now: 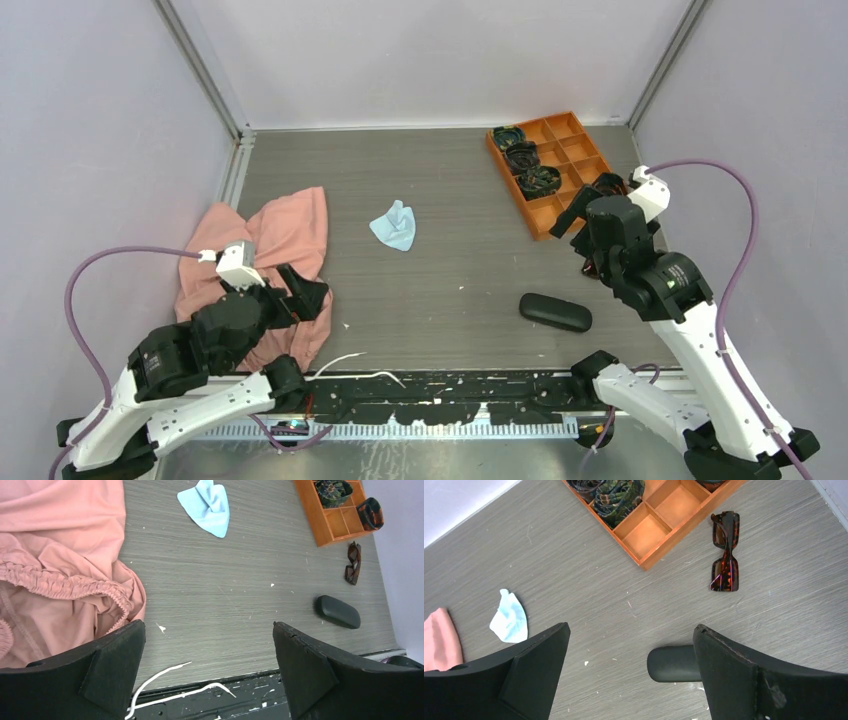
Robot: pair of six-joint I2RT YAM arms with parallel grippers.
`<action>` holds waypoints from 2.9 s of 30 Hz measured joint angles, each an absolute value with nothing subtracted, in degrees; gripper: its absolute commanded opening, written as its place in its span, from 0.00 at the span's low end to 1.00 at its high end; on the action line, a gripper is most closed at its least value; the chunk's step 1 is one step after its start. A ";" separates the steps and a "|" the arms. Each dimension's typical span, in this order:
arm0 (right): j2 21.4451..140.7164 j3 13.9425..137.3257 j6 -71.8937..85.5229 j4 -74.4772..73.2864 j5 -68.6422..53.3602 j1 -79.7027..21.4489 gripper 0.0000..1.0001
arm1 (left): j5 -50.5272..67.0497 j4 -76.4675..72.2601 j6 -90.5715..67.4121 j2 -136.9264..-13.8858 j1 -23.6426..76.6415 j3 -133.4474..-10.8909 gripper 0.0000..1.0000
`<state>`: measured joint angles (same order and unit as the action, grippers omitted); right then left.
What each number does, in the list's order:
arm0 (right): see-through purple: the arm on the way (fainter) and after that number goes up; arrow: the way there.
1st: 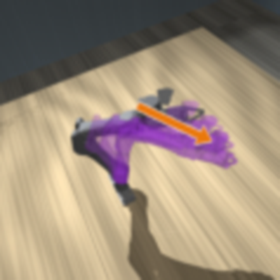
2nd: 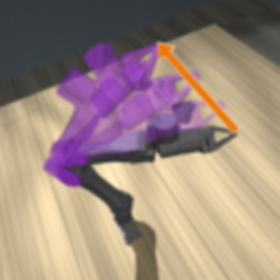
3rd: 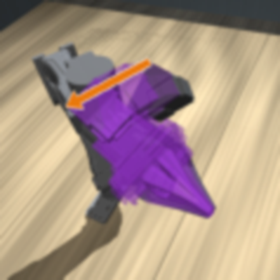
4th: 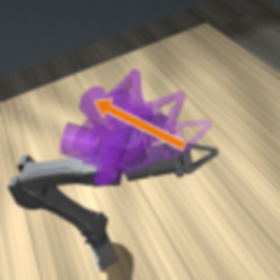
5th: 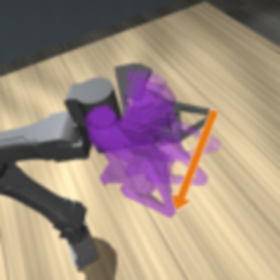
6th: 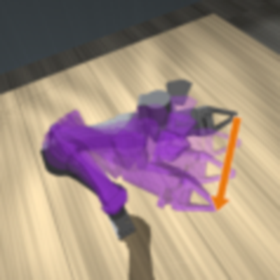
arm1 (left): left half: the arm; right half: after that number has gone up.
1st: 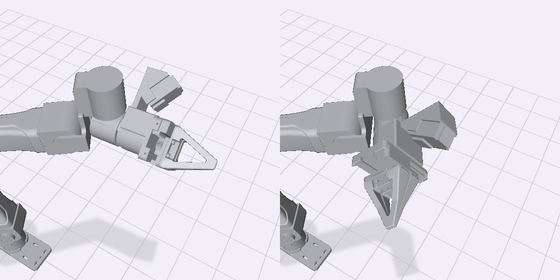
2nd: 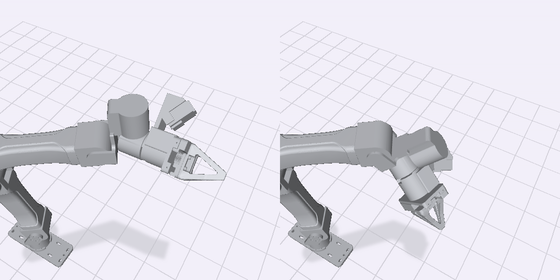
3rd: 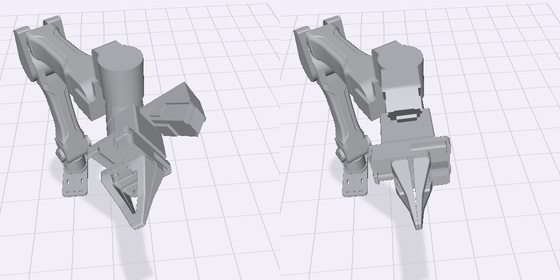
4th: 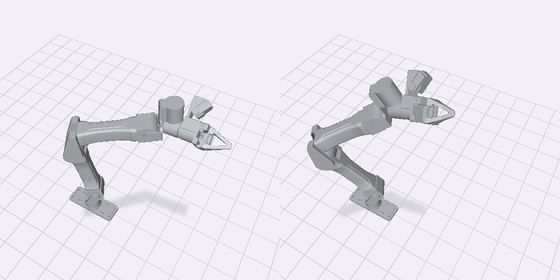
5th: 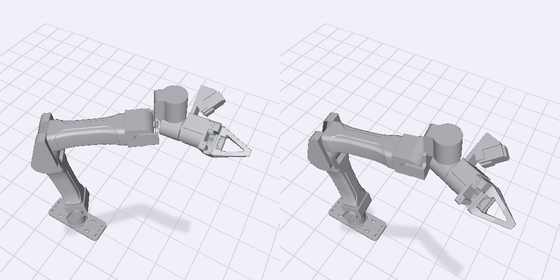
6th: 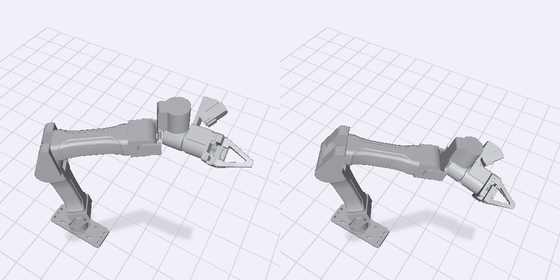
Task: Organize the sunglasses
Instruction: Move the sunglasses case at the center of the board.
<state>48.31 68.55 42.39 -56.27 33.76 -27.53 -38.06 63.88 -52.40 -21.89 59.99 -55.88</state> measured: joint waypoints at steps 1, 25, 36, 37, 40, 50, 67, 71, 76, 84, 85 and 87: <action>48.23 68.10 42.48 -56.25 33.69 -27.53 1.00 | -38.13 64.38 -52.40 -21.89 59.99 -55.88 1.00; 48.23 60.80 58.02 -66.83 34.89 -27.53 0.97 | -16.62 46.78 -53.39 -47.94 62.17 -46.54 1.00; 48.97 40.53 78.39 -67.94 21.65 -27.53 1.00 | -15.05 42.24 -51.86 -54.15 65.67 -51.92 1.00; 49.84 40.42 79.68 -67.59 21.69 -27.51 1.00 | -15.20 42.13 -51.77 -54.13 65.67 -52.18 1.00; 53.60 40.62 81.84 -66.00 21.69 -26.02 1.00 | -15.44 42.24 -51.62 -54.02 65.67 -52.25 1.00; 68.38 42.81 83.18 -59.88 17.02 -14.68 1.00 | -16.14 42.24 -52.34 -46.52 65.67 -49.76 1.00; 85.65 46.87 65.54 -47.00 12.03 -21.67 0.85 | -14.98 40.58 -52.03 -47.97 65.67 -46.72 1.00; 85.67 46.81 59.55 -42.17 10.28 -29.45 0.75 | -16.29 41.32 -52.03 -46.94 65.67 -48.66 1.00; 85.97 46.48 52.62 -34.79 5.78 -38.74 0.73 | -20.14 44.07 -53.58 -41.58 65.67 -48.84 1.00; 95.79 56.86 43.97 -33.54 4.99 -55.70 0.91 | -25.61 49.69 -58.19 -31.70 65.65 -47.83 1.00; 97.54 59.09 42.85 -34.26 6.07 -57.95 0.94 | -25.61 49.76 -58.35 -30.68 65.65 -47.51 1.00; 99.44 62.00 41.28 -35.44 8.47 -61.04 0.97 | -25.50 49.78 -58.43 -30.11 65.65 -47.27 1.00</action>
